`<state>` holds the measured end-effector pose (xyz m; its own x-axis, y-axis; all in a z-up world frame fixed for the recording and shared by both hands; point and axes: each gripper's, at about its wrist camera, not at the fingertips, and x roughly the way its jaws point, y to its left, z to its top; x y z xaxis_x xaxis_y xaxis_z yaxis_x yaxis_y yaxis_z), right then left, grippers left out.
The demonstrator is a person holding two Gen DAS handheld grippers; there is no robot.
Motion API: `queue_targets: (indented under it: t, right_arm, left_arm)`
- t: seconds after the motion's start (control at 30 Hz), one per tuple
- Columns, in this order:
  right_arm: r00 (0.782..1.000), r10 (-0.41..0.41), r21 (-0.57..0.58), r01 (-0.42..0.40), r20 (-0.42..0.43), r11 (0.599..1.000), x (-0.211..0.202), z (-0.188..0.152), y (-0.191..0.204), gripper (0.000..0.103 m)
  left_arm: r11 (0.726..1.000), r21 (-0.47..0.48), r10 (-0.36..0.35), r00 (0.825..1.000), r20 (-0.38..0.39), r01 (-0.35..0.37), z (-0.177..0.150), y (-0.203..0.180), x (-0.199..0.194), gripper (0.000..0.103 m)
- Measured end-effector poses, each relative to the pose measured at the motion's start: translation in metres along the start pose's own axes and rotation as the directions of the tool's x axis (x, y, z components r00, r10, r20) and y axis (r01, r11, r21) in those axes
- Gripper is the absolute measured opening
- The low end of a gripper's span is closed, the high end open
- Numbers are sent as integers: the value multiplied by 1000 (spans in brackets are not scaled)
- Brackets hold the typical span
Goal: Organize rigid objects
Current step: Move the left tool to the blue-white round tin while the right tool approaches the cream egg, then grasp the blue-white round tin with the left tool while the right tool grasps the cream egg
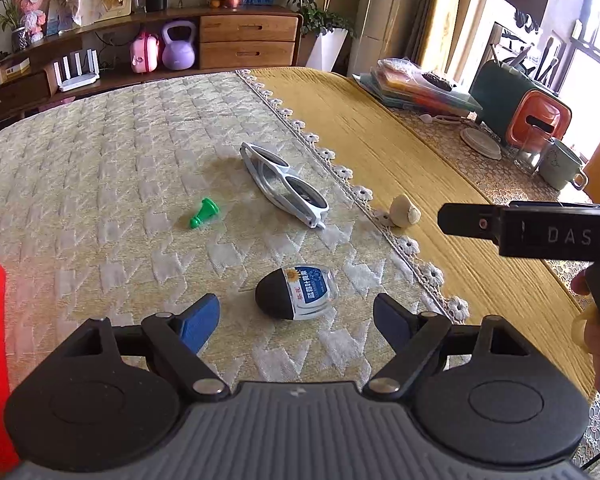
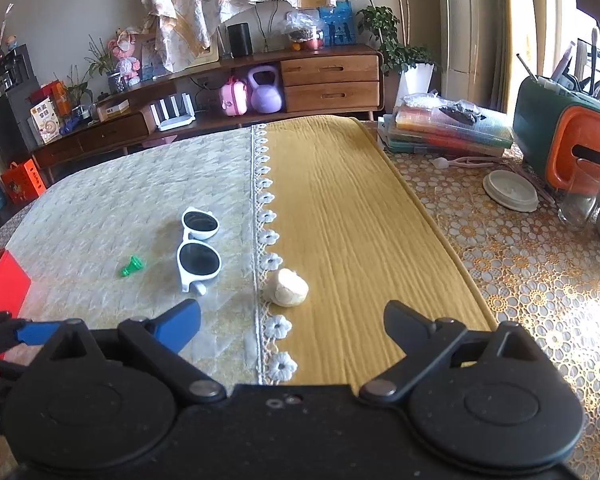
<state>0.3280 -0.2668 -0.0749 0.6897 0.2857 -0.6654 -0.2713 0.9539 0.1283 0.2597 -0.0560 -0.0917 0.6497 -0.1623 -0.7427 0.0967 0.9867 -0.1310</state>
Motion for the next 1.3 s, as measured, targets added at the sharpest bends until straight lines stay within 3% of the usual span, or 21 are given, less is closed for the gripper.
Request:
queue_targets:
  t: [0.6, 0.93, 1.1, 1.3]
  right_arm:
    - [997, -42, 8, 43, -70, 999, 67, 8, 2, 67]
    - [995, -70, 16, 72, -68, 997, 71, 4, 4, 48]
    - [997, -49, 20, 50, -59, 999, 67, 3, 6, 30]
    - [997, -52, 3, 52, -51, 999, 61, 1, 11, 30]
  left_arm:
    - [998, 36, 42, 999, 11, -42, 0, -4, 35, 83]
    - [995, 79, 62, 998, 31, -64, 0, -10, 35, 54]
    - [995, 83, 61, 998, 26, -63, 0, -9, 34, 54]
    - [995, 87, 52, 999, 8, -53, -2, -5, 29, 54]
